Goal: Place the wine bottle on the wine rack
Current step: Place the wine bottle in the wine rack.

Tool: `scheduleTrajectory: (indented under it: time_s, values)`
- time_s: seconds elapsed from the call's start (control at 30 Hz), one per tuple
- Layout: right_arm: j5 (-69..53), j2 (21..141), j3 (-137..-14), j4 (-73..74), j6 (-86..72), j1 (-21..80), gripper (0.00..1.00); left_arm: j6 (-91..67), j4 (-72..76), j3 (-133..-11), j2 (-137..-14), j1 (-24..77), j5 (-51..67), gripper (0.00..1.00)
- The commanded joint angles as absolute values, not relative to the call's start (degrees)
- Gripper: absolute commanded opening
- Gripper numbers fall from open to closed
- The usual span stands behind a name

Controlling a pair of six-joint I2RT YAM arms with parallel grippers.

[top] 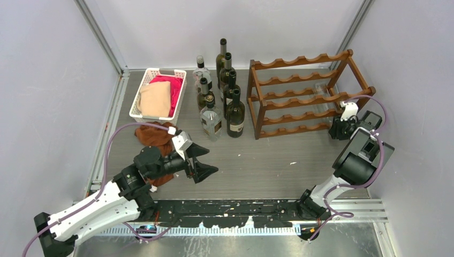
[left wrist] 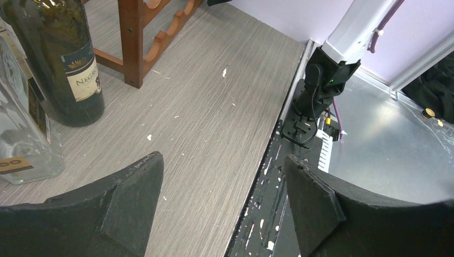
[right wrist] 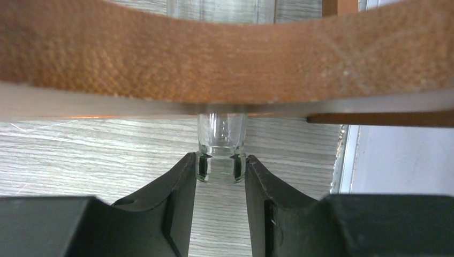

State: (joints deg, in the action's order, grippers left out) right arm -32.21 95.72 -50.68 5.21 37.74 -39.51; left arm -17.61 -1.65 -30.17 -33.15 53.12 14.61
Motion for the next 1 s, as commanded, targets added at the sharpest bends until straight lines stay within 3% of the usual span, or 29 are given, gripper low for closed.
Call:
scheduleTrajectory:
  time_s: [0.0,0.13,0.53,0.97]
  values:
    - [-33.74,95.67,-53.68,3.05,35.72,-38.2,0.06,-17.66,3.08,-30.82,-33.51,53.0,15.43,0.82]
    - [-32.66,95.71,-53.79,0.99,33.69,-37.35,0.2,-17.92,3.08,-30.87,-33.36,53.0,15.5,0.83]
    - [-27.48,87.22,-51.45,6.56,34.68,-37.33,0.97,-19.9,2.54,-31.29,-30.59,53.0,14.99,0.85]
    - [-29.06,63.56,-53.22,40.31,45.04,-38.41,1.0,-25.89,-10.59,-39.58,-30.08,53.0,9.84,0.94]
